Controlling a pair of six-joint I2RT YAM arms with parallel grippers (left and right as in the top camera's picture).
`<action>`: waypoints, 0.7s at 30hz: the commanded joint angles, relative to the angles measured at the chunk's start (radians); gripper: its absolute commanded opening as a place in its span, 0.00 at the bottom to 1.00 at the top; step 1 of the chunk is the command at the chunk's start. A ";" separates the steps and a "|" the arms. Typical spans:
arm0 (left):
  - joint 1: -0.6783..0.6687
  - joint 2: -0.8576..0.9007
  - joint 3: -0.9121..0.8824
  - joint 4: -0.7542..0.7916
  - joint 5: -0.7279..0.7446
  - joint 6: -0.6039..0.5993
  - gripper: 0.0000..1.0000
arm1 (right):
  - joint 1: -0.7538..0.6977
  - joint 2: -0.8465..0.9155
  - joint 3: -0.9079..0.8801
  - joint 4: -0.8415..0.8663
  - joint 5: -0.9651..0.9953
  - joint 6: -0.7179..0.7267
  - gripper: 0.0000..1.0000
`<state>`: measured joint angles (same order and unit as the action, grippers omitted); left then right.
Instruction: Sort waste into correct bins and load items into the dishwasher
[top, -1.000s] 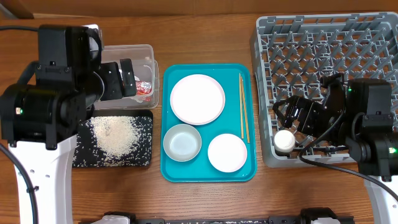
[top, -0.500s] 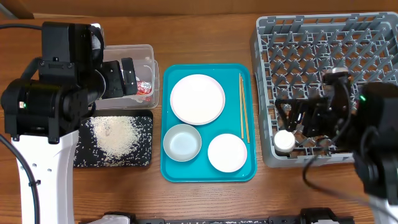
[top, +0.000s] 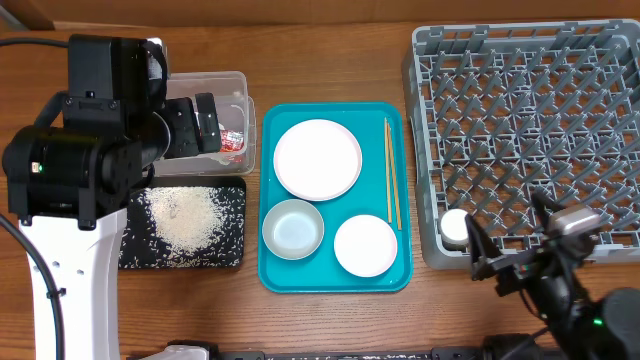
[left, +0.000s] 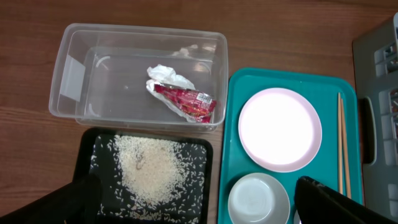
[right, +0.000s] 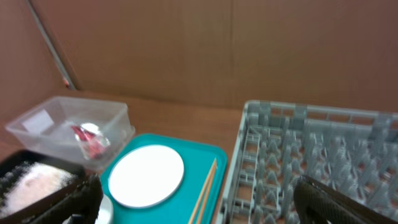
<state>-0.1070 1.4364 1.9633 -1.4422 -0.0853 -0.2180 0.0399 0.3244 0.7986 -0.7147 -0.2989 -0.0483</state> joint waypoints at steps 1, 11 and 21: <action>0.002 0.003 0.000 0.002 0.008 -0.003 1.00 | 0.004 -0.098 -0.165 0.076 0.006 -0.005 1.00; 0.002 0.003 -0.001 0.002 0.008 -0.003 1.00 | 0.004 -0.306 -0.605 0.485 -0.040 -0.005 1.00; 0.002 0.003 -0.001 0.002 0.008 -0.003 1.00 | 0.004 -0.322 -0.791 0.726 -0.038 -0.008 1.00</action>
<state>-0.1070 1.4364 1.9629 -1.4433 -0.0853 -0.2176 0.0399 0.0154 0.0181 -0.0082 -0.3363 -0.0528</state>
